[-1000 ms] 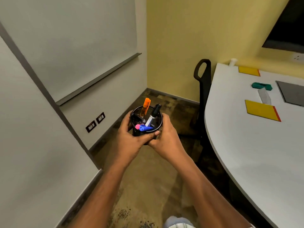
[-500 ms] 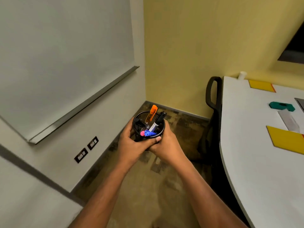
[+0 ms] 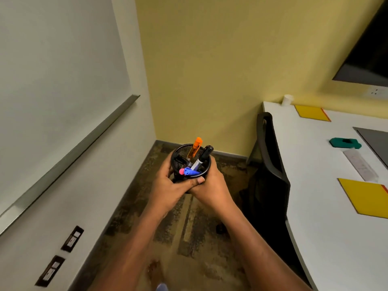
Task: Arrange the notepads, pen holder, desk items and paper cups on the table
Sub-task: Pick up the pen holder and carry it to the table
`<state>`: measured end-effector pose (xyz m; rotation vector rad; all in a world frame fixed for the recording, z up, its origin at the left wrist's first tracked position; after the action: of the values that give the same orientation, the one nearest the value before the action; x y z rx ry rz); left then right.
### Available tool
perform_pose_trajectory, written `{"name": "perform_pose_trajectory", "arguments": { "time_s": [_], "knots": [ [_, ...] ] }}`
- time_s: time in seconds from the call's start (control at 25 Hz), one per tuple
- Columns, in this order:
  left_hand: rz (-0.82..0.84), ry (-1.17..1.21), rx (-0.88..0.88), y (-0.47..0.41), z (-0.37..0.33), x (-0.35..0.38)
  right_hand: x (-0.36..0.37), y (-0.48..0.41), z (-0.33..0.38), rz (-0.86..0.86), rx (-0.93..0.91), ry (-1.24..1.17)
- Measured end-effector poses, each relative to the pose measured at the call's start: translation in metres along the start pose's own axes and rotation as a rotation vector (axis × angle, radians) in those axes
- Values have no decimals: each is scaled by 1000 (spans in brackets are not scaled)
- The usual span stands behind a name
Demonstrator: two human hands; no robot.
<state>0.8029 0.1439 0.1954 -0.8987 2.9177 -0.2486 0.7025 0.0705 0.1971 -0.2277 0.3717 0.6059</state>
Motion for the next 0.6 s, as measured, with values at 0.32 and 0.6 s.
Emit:
{"name": "perform_pose_trajectory", "arguments": {
  "time_s": [0.32,0.6],
  "knots": [
    [231,20,-3,-210,39,-23,20,-181,-1,-219,95,15],
    [432,53,-71,-338,73,-12,5,-302,-21,-240,162,15]
  ]
}}
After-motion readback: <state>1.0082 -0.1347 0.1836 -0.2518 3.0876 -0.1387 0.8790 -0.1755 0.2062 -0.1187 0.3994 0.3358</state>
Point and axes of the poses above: each hand's wrist, its own y-axis away from the middle knuckle, its own x-axis out of the palm, z = x × y, the point moved 7 cm from there along -y, towards the middle knuckle, and after that the axes turned 2 degrees about -y, right-handed, at the moved point
